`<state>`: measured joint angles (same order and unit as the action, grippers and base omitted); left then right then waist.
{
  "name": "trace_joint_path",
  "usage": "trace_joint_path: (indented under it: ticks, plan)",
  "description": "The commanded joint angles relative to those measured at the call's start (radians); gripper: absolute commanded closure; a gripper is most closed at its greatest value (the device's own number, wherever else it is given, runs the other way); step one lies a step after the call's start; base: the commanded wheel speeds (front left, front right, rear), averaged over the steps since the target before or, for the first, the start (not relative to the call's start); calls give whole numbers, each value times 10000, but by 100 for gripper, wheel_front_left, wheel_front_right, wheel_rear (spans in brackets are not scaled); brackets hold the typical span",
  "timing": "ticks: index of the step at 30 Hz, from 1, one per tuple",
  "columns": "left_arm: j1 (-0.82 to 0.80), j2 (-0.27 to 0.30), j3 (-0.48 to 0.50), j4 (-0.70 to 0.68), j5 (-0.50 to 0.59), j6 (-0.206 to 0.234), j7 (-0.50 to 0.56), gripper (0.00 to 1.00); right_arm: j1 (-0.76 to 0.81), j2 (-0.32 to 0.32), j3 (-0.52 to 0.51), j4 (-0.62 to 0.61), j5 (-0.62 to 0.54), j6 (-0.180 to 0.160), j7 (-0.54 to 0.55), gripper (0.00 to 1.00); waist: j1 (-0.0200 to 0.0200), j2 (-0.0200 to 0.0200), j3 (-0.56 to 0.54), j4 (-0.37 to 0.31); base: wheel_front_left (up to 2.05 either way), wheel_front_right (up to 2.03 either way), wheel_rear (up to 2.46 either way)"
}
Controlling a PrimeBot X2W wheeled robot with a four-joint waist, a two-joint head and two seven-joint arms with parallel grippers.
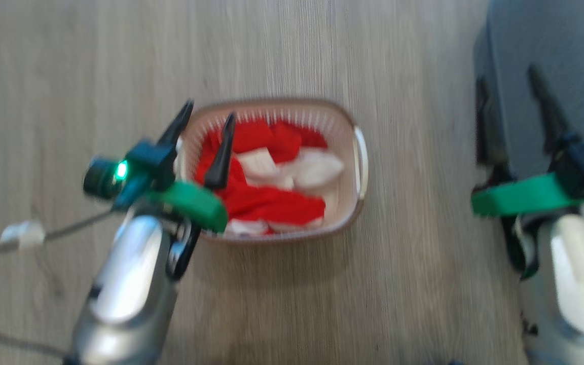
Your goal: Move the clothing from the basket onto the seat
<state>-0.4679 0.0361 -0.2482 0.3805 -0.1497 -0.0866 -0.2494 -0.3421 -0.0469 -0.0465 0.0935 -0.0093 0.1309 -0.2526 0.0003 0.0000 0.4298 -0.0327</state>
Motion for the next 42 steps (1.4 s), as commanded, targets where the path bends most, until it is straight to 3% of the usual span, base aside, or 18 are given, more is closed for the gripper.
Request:
trace_joint_path:
  ticks: [1, 9, 20, 32, 42]
  plan:
    - [-621, 150, 115, 87, 270, -76, -124, 0, -319, -81, 172, -470, -39, -2, -91, 0, -3, 0, 2091, -418, 0, 0, 0]
    - [-2892, 210, -689, 2501, 1305, -80, 97, 0, -1222, -56, 246, -907, 45, -2, -91, 0, -3, 0, 3823, -800, 0, 0, 0]
    - [-5300, 189, -1235, 5922, 1858, 245, 2387, 0, -1873, -36, 830, -1169, 561, -2, -92, 0, -3, 0, 5051, -1224, 0, 0, 0]
    - [-6488, 370, -1663, 7513, 2197, 691, 2981, 0, -1829, -35, 1000, -1208, 1037, -2, -92, 0, -3, 0, 5371, -1382, 0, 0, 0]
    - [-7111, 581, -2026, 8368, 2331, 544, 3542, 0, -1835, -34, 1076, -1174, 1290, -2, -92, 0, -3, 0, 5619, -1468, 0, 0, 0]
